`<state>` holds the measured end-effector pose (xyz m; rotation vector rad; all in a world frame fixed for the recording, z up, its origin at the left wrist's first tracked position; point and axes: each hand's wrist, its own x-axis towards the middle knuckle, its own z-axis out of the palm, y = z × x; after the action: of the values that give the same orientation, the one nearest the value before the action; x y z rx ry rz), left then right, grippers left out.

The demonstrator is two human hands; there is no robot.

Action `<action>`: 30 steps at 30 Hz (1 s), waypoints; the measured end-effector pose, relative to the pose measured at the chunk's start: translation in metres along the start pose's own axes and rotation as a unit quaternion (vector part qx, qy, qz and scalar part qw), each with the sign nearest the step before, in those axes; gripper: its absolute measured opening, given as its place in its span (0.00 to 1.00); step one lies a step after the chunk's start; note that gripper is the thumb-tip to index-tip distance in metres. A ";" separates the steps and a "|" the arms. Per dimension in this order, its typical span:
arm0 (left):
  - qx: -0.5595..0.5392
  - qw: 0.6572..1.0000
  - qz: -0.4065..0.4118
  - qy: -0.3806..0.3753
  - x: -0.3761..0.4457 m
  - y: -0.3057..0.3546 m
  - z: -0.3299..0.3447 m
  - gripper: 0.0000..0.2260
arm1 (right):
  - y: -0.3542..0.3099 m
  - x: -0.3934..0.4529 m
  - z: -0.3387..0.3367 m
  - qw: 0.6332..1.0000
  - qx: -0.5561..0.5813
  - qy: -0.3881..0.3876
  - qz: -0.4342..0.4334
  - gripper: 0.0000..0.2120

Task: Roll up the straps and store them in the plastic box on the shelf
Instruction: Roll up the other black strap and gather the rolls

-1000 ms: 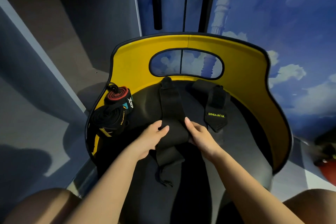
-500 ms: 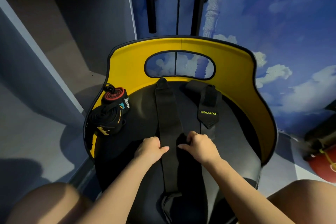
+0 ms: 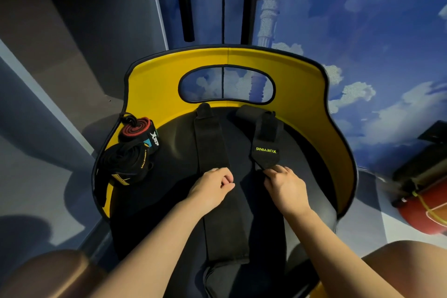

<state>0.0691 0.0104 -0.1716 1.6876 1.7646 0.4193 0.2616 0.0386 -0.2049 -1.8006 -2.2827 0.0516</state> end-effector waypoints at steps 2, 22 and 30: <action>-0.053 0.998 0.028 0.013 0.005 0.002 0.002 0.13 | -0.008 0.001 -0.007 0.995 0.060 0.069 -0.038 0.07; -0.353 0.927 0.058 0.115 0.017 0.045 -0.056 0.07 | -0.031 0.029 -0.056 0.832 0.552 -0.053 -0.015 0.10; -0.486 0.866 0.051 0.106 0.032 0.059 -0.093 0.09 | -0.062 0.059 -0.083 0.822 0.567 0.016 -0.044 0.06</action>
<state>0.0552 0.0679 -0.0730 1.0002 1.2173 1.3232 0.2064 0.0704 -0.1039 -0.9983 -1.6171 1.0891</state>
